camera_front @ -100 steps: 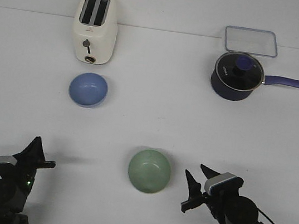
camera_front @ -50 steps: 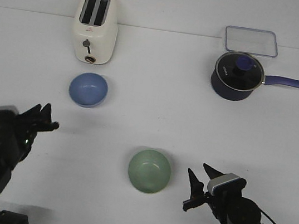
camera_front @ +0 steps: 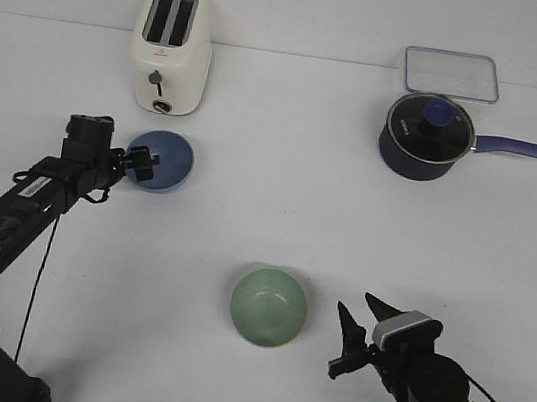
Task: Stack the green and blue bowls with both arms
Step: 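Reach the left gripper forward and grasp the rim of the blue bowl, then lift the blue bowl and carry it over the green bowl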
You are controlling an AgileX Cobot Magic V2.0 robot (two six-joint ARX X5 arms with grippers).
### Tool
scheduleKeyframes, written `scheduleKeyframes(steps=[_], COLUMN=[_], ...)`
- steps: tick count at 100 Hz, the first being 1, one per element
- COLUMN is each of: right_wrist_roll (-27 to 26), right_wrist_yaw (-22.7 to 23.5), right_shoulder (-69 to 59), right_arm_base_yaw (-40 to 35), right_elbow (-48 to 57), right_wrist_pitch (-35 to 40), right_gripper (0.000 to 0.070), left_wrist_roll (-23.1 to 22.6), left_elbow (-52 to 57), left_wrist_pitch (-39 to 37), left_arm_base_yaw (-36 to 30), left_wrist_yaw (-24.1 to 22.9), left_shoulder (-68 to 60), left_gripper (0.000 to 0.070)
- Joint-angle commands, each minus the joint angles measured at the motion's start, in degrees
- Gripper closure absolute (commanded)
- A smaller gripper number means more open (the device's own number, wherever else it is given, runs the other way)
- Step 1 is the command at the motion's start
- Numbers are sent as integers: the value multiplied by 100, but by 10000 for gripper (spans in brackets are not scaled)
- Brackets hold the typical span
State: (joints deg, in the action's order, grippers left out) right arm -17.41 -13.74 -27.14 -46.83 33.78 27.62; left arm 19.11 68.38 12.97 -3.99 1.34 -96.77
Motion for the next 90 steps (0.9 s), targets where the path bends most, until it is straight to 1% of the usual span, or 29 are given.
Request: scheduleKeyframes(steps=[1,7,9,11,13,18,22,23,24,26,27,30,47,54,64,70,76,84,90], right_wrist_roll=[-55,-57,-57,-59,-63,-79,-79,-79,-79,-79,-79,-79,-81,-81,-79,-79,-76,-76,-72], right_wrist_yaw=[-28,-28,-28,-28,-28,-26,-28,-28,-28,-28,-28,-28,-26,-26,-26,-26,-26,-28,-31], right_shoulder=[-33,-33,-33,-33,-33,-33,-33,-33,-33,-33,-33,-33,-28,-28,-28,-28,-28,-28,-28], right_arm_base_yaw=[-48,-48,-48,-48,-48,-48,-48,-48,-48,-48,-48,-48,-48,-48,-48,-48,-48,-48,-48], right_elbow=[35,35,35,35,35,35,35,35,35,35,35,35,35,35,35,35,35,35,35], right_wrist_pitch=[-72,-68,-70,-70,-68,-63,-59,-59,-59,-59,-57,-57,-57,-55,-55,-57,-55,-52,-55], right_gripper=[382,382,382,382,382,382,382,382,382,382,382,382,382,382,382,382,382,382,382], left_wrist_roll=[-24,-26,-26,-26,-26,-26,-42,-52,-52,-55,-57,-70,-151,-210,-223,-343,-518,-540,-505], left_elbow=[221,251,251,251,251,251,251,251,251,251,251,251,251,251,251,249,247,184,15], left_wrist_pitch=[-17,-90,-116,-131,-140,-149,-151,-155,-157,-166,-170,-188,-103,-57,72,254,570,835,822], left_arm_base_yaw=[26,28,28,28,28,28,28,28,28,28,28,28,28,22,-101,-271,-562,-1021,-1482], left_wrist_yaw=[-7,-9,-9,-9,-9,-9,-9,-9,-9,-9,-9,-7,39,238,719,922,949,951,964], left_shoulder=[-256,-415,-452,-476,-494,-516,-516,-516,-516,-516,-516,-514,-269,76,772,1213,1644,2022,2256], left_gripper=[283,287,297,323,359,480,591,630,644,693,700,688,690,690,690,690,691,691,691])
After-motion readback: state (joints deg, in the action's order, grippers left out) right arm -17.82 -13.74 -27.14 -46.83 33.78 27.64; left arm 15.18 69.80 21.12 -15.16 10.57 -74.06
